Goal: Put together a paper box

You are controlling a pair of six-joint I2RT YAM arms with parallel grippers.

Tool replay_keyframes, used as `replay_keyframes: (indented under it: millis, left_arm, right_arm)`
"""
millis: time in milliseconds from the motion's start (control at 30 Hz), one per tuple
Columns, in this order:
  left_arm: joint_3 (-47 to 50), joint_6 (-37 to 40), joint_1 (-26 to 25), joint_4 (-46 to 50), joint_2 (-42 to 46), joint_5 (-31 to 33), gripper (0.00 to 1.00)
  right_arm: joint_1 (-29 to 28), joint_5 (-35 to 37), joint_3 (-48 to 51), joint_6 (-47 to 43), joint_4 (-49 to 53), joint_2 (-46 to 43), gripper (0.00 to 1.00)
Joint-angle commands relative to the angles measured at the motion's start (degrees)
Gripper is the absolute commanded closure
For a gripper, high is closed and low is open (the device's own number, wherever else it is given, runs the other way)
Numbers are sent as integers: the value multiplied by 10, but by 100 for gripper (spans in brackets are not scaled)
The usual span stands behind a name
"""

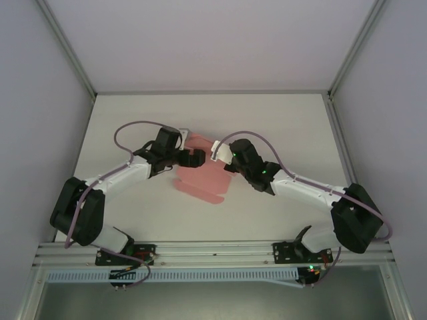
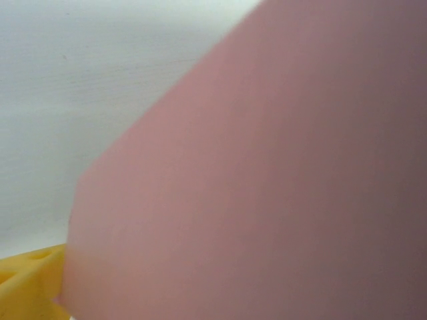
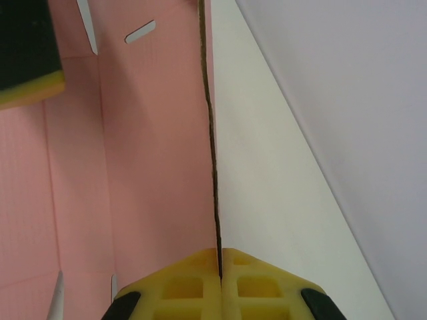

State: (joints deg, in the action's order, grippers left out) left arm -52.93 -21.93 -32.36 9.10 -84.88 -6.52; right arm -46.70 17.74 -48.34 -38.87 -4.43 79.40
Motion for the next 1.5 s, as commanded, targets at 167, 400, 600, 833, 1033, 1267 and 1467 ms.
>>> replay_keyframes:
  millis: [167, 400, 600, 833, 1033, 1267, 1467]
  left_arm:
    - [39, -6, 19, 64, 94, 91, 0]
    - [106, 9, 110, -26, 141, -56, 3]
    - [121, 39, 123, -124, 118, -137, 24]
    - [117, 60, 125, -168, 61, -140, 47]
    - [136, 56, 125, -219, 42, -147, 53]
    - [137, 61, 124, -238, 25, -154, 78]
    - [146, 59, 122, -257, 13, -178, 87]
  right_arm:
    - [6, 12, 2, 16, -5, -5, 100]
    - [11, -19, -4, 31, 8, -2, 100]
    - [15, -36, -16, 51, 19, 6, 100]
    - [29, -70, -30, 75, 33, 4, 100]
    - [37, -85, -35, 84, 43, 1, 100]
    - [39, -91, -37, 95, 48, 0, 100]
    - [43, -103, -42, 107, 52, -2, 100]
